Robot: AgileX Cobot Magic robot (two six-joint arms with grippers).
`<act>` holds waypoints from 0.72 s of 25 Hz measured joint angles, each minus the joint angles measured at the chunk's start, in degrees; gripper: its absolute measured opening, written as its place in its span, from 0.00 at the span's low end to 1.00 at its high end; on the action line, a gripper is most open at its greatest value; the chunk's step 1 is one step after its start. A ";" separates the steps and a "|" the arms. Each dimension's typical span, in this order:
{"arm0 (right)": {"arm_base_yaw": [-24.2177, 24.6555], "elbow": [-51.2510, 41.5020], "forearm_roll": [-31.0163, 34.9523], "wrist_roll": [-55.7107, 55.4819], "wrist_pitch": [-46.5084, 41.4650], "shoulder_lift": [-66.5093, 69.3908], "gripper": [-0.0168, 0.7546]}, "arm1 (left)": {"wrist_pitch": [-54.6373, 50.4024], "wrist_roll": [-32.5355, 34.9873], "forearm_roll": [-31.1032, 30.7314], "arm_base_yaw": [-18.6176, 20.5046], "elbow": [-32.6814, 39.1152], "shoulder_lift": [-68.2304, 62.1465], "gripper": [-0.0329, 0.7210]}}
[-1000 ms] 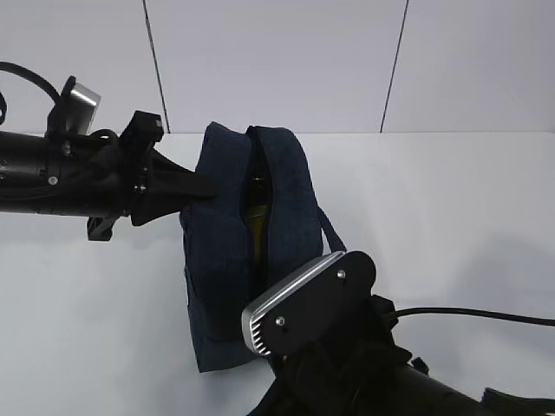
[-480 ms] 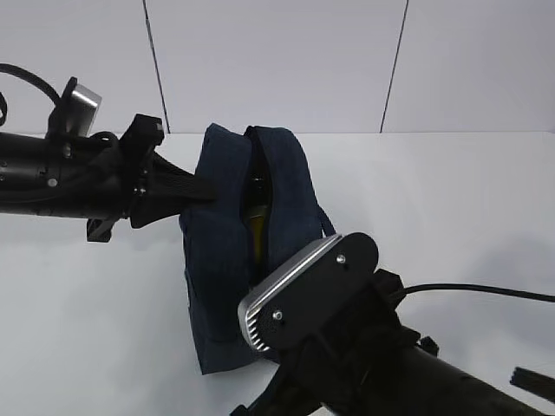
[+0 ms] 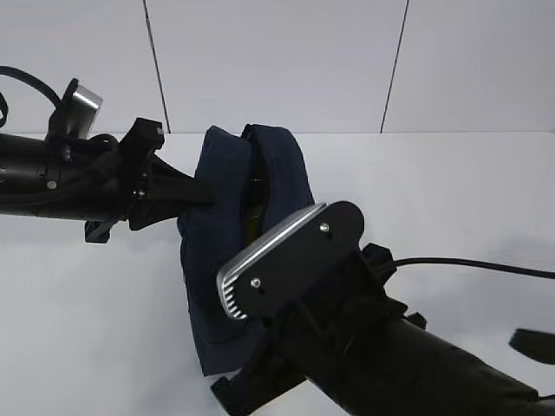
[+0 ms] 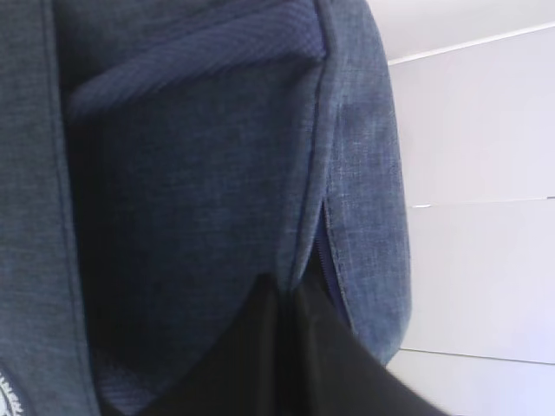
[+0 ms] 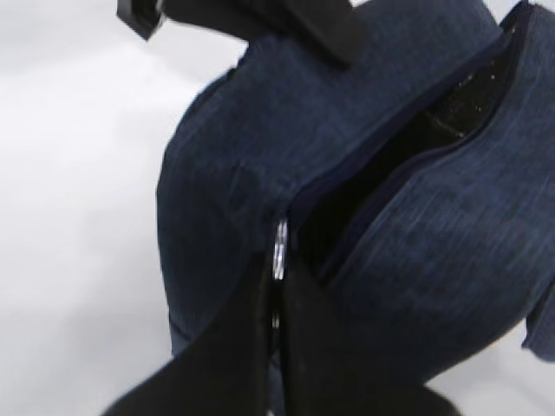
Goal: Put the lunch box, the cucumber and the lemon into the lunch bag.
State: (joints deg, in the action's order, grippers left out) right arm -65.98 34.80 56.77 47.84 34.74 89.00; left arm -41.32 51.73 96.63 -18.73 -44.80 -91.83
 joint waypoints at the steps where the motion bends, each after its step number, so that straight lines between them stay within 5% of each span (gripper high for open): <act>1: 0.00 0.78 1.24 1.67 -0.06 -0.11 0.03 | 0.26 0.00 -0.10 0.00 0.00 0.00 0.04; 18: 0.72 10.99 32.34 32.21 -8.72 -3.73 0.03 | 4.96 3.23 -0.05 0.00 0.00 0.00 0.04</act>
State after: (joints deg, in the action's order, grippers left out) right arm -65.26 45.79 89.11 80.05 26.02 85.27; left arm -36.37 54.96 96.58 -18.73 -44.80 -91.83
